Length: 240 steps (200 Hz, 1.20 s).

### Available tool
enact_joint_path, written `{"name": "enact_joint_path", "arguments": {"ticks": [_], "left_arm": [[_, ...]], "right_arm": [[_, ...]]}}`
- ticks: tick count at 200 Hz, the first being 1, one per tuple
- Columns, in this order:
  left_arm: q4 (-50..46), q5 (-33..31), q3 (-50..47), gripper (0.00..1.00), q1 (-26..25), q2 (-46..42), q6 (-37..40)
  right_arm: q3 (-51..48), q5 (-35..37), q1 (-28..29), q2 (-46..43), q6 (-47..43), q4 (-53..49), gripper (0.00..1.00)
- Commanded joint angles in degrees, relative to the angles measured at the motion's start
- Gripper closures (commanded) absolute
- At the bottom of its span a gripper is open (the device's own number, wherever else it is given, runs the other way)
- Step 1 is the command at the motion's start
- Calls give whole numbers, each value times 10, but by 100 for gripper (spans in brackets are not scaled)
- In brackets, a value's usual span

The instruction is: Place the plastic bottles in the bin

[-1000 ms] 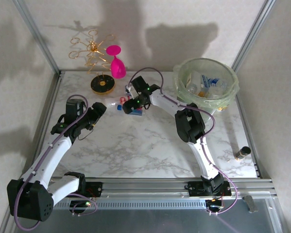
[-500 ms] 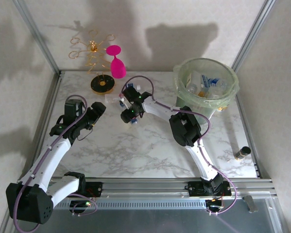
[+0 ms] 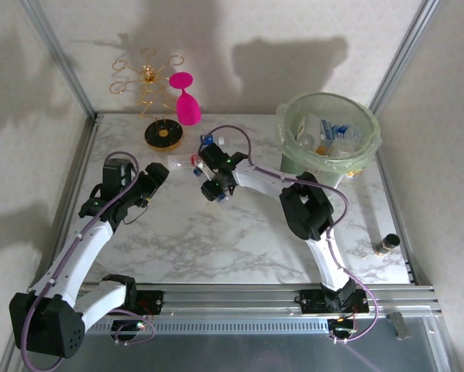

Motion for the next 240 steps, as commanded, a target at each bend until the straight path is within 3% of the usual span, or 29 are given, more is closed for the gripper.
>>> {"name": "enact_joint_path", "arguments": {"ticks": [1,25,53,80,107,126,166,188,240], "left_arm": [[10,22,4,18,2,-14,6],[27,26,22,19,-29,-18,15],[23,-11,69,19,-102,-13,39],[32,-33,121,19,-195,2,78],[5,-100,191,19,-300,33,134],[-14,-138,227,19,-345,56,156],[-11,-146,231,20,-359,81,157],[-1,-135,223,19,-359,85,157],[5,-133,216,20,-359,94,162]], "right_arm": [[-45,3,5,-96,17,30,47],[-83,-2,5,-176,21,39,49],[-97,19,4,-246,29,35,50],[-92,38,-5,-305,42,27,50],[-77,49,-32,-365,55,16,50],[-63,58,-65,-401,63,8,50],[-54,129,-154,-457,74,3,51],[-44,209,-186,-464,62,-3,52],[-65,212,-299,-441,91,6,52]]}}
